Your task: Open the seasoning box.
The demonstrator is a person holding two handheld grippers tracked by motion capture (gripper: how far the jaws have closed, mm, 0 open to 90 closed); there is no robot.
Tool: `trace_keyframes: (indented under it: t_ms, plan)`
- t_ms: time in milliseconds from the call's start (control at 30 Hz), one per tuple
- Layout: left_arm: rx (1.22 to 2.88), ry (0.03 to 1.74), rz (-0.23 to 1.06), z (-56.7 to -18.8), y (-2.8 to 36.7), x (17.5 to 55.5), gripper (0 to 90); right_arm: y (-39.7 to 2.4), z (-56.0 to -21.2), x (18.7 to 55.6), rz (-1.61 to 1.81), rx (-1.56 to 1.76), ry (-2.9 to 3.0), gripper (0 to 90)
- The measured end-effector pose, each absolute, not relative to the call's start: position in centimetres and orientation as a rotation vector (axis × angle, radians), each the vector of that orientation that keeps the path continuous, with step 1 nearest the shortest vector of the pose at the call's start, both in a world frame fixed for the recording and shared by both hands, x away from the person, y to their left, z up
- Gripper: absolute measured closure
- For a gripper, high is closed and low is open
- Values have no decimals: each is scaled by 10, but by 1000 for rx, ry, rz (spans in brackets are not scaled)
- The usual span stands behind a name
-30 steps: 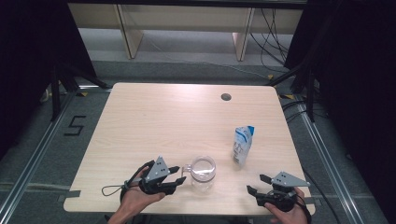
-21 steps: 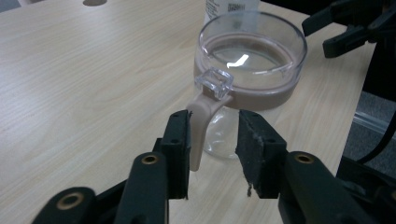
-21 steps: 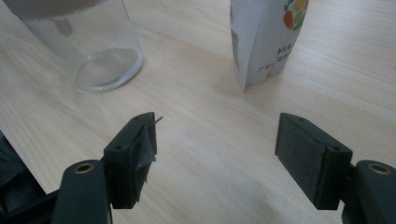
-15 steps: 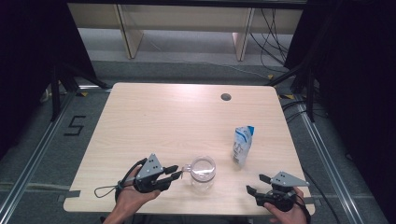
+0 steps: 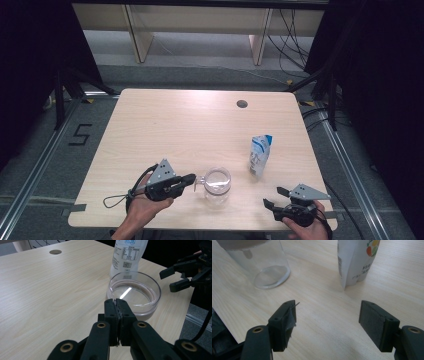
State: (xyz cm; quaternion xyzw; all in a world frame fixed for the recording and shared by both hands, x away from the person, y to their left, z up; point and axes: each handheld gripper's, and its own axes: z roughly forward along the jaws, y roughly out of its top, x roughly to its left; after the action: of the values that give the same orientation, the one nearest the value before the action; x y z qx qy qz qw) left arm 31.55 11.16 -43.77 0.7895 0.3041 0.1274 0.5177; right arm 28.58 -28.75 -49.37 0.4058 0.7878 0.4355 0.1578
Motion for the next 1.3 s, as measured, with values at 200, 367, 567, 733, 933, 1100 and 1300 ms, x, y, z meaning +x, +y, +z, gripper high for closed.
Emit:
trace_keyframes:
  t_ms: [200,367,567,733,933,1100,1300]
  plan:
    - [1891,705,308,-436,107,318,890,-286,-493,286,1248,1153,2258,320]
    - [1901,703,308,-437,106,320,891,-286,-492,284,1242,1153,2258,327]
    - [1907,706,306,-440,102,323,891,-282,-492,282,1253,1137,2260,333]
    - [1909,714,310,-442,101,327,891,-279,-491,280,1267,1137,2272,338]
    - [1908,711,299,-443,101,327,891,-279,-490,281,1251,1105,2272,339]
    - [1903,706,304,-443,101,327,891,-277,-491,280,1267,1108,2281,343]
    - [1892,713,293,-445,101,327,891,-274,-490,279,1281,1122,2281,370]
